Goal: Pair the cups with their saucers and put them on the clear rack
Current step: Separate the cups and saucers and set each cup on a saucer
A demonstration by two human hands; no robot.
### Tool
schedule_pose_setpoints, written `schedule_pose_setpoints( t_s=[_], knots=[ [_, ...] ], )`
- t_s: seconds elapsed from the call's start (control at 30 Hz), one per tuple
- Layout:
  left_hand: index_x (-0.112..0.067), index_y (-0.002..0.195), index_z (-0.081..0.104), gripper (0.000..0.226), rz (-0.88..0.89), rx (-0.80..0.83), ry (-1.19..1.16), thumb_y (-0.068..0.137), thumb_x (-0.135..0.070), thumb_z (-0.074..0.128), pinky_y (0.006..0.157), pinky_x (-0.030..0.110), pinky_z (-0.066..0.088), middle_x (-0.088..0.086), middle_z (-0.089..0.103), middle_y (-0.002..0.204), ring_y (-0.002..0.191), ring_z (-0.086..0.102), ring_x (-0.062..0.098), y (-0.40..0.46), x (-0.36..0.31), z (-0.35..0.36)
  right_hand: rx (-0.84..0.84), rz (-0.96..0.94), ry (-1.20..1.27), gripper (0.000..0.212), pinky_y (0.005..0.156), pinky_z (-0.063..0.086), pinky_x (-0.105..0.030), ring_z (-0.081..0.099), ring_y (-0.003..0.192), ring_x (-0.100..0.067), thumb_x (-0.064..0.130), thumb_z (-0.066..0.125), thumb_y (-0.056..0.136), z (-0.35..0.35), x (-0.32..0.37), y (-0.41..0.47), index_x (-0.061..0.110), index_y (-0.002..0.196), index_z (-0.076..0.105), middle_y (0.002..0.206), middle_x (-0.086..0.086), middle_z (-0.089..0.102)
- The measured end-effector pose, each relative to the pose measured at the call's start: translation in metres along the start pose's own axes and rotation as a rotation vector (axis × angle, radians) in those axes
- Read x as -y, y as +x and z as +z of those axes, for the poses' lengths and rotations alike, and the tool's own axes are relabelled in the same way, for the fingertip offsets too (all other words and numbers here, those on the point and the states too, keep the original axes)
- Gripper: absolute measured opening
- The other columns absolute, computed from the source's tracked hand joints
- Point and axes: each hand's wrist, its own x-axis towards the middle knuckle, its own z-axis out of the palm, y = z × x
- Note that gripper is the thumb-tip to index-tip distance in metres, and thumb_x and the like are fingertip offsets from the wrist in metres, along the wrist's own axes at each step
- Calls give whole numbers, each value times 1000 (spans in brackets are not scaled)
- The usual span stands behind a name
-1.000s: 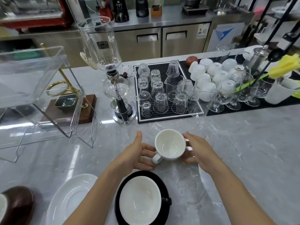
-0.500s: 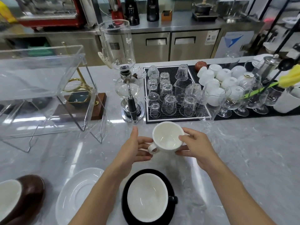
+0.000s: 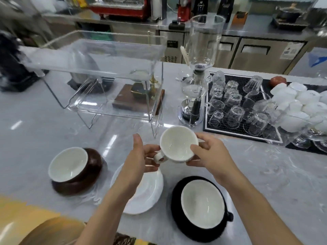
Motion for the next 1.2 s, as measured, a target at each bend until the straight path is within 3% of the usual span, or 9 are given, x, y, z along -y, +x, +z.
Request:
schedule_pose_setpoints(
  t_s=[0.13, 0.3, 0.4, 0.57, 0.77, 0.9, 1.1, 1.2],
  knots=[
    [-23, 97, 79, 91, -13, -93, -3, 76, -81, 13, 77, 31, 59, 16, 78, 96, 88, 74, 27, -18, 14, -36, 80, 40, -36, 33, 66, 64, -39, 72, 75, -24, 5, 59, 94, 36, -4, -5, 19, 124, 60, 111, -13, 68],
    [-31, 88, 83, 85, -36, -145, -20, 75, -83, 17, 73, 28, 60, 7, 81, 87, 83, 77, 22, -37, 31, -72, 168, 42, -77, 27, 68, 64, -42, 71, 73, -25, 6, 60, 93, 75, -10, -17, 29, 106, 64, 106, -12, 68],
    [-27, 94, 81, 87, -66, -165, -35, 75, -81, 16, 69, 25, 60, 10, 80, 91, 87, 76, 26, -43, 41, -85, 193, 65, -108, 28, 70, 64, -44, 71, 77, -28, 8, 61, 94, 89, -18, -22, 21, 119, 62, 110, -13, 67],
    [-18, 105, 77, 87, -104, -132, -27, 90, -71, 11, 67, 22, 60, 21, 76, 103, 94, 73, 31, -48, 54, -97, 209, 91, -161, 28, 69, 64, -42, 72, 85, -31, 8, 60, 95, 101, -28, -29, 21, 120, 58, 113, -12, 66],
    [-18, 106, 76, 89, -105, -96, -12, 77, -76, 15, 67, 22, 60, 16, 77, 98, 92, 74, 29, -47, 64, -108, 210, 95, -160, 31, 64, 64, -37, 71, 87, -31, 6, 60, 94, 111, -36, -35, 38, 95, 60, 111, -11, 66],
    [-29, 93, 79, 81, -89, -80, -9, 78, -80, 17, 69, 22, 60, 4, 80, 85, 86, 76, 22, -47, 72, -114, 202, 101, -179, 30, 64, 64, -35, 72, 90, -31, 8, 61, 94, 113, -40, -37, 38, 95, 60, 111, -8, 66],
    [-26, 97, 78, 85, -124, -63, -4, 76, -81, 16, 71, 27, 61, 5, 80, 84, 81, 77, 21, -44, 78, -118, 204, 133, -192, 29, 64, 64, -34, 72, 91, -30, 9, 62, 93, 112, -40, -40, 38, 97, 59, 113, -6, 65],
    [-26, 98, 79, 86, -137, -53, -5, 77, -80, 16, 76, 32, 61, 3, 80, 83, 80, 78, 23, -46, 79, -121, 189, 164, -201, 25, 66, 64, -36, 72, 92, -31, 11, 64, 93, 110, -41, -41, 30, 109, 61, 113, -8, 67]
  ],
)
